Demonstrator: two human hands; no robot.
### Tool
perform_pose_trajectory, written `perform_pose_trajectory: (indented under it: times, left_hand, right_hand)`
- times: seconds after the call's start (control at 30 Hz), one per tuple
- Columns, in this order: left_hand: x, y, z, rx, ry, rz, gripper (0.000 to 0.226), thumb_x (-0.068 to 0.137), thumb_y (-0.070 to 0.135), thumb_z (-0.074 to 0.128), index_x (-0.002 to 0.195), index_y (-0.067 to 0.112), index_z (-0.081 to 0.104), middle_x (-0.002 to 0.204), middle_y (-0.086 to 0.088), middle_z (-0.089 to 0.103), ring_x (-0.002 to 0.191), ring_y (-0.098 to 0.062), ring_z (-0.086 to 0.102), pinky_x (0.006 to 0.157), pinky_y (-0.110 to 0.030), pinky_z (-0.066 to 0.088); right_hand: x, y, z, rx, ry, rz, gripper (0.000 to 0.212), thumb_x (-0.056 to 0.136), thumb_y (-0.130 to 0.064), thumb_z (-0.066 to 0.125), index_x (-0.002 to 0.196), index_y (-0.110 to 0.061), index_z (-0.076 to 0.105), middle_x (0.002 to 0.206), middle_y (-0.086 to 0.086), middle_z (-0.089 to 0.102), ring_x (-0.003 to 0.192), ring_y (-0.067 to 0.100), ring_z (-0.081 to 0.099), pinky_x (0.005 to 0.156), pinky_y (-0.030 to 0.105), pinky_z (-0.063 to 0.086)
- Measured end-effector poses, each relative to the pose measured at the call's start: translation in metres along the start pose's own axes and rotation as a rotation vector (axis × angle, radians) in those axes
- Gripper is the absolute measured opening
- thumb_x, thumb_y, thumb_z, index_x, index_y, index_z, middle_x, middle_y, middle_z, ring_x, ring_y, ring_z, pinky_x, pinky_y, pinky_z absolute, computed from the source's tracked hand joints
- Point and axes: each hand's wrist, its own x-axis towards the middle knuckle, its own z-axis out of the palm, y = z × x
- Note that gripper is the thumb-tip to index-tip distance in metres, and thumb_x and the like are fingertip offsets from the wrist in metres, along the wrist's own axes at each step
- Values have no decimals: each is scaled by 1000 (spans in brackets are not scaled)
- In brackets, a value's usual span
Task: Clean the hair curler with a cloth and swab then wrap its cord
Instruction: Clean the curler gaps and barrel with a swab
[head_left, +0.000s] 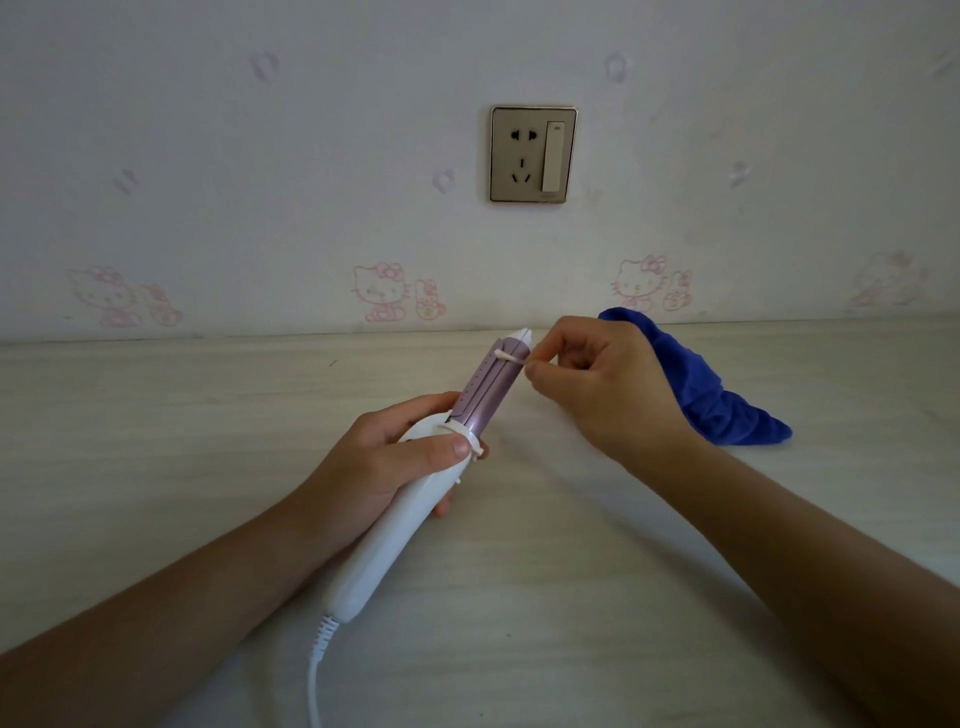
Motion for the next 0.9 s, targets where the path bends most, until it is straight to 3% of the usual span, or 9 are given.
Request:
perform_pose_trajectory:
  times: [0.07, 0.23, 0.43, 0.53, 0.63, 0.73, 0.8, 0.9]
  left_hand:
    - [0, 0, 3, 4, 1, -12, 37, 79, 26, 73, 116, 24, 76, 103, -23, 71, 65, -20, 63, 57, -29, 53]
    - [4, 2, 6, -61, 26, -34, 38, 74, 23, 77, 112, 27, 77, 84, -12, 69, 61, -19, 63, 54, -28, 52]
    - [3, 0, -2, 79, 3, -40, 54, 59, 40, 81, 107, 17, 74, 80, 0, 71, 65, -12, 66, 59, -23, 52]
    - [4, -1, -3, 144, -59, -82, 48, 59, 43, 77, 101, 21, 75, 77, 3, 74, 67, -11, 68, 58, -21, 52]
    - [7, -3, -2, 112, -83, -126, 41, 68, 37, 77, 108, 27, 72, 93, -2, 78, 72, -23, 74, 61, -32, 57]
    - [8, -3, -4, 62, -100, -116, 36, 84, 23, 72, 119, 20, 62, 116, -7, 76, 71, -30, 74, 60, -35, 59]
    - [6, -3, -6, 70, -113, -103, 35, 87, 23, 70, 121, 25, 60, 112, -10, 77, 65, -25, 71, 56, -33, 57]
    - [5, -4, -8, 80, -130, -77, 36, 86, 28, 72, 121, 35, 62, 103, -13, 79, 61, -21, 66, 53, -32, 55]
  right_hand:
    - [-3, 1, 0, 23, -6, -12, 18, 91, -6, 71, 76, -16, 72, 49, -1, 50, 41, 6, 36, 41, 22, 35]
    - [-20, -10, 15, 64, -257, -120, 16, 86, -4, 75, 75, -16, 75, 48, -8, 47, 45, 7, 38, 48, 31, 38]
    - [-6, -8, 7, 44, -52, -32, 17, 90, -3, 72, 74, -10, 71, 50, 3, 50, 43, 11, 36, 47, 33, 38]
    - [-12, -8, 9, 66, -157, -56, 18, 88, 1, 72, 73, -9, 71, 49, -5, 50, 45, 8, 38, 48, 31, 39]
    - [-16, -10, 13, 44, -228, -94, 17, 87, 2, 72, 74, -10, 72, 48, -13, 47, 44, 4, 37, 46, 22, 35]
    - [-8, -8, 6, 1, -109, -56, 16, 89, -4, 74, 75, -11, 71, 50, 0, 48, 43, 7, 35, 45, 27, 35]
    - [-5, -7, 3, 12, -56, -35, 17, 90, -5, 74, 75, -12, 71, 52, 8, 49, 44, 10, 35, 44, 27, 36]
    - [-11, -11, 10, 17, -126, -78, 17, 89, -4, 73, 75, -12, 71, 49, -1, 48, 42, 7, 36, 44, 25, 37]
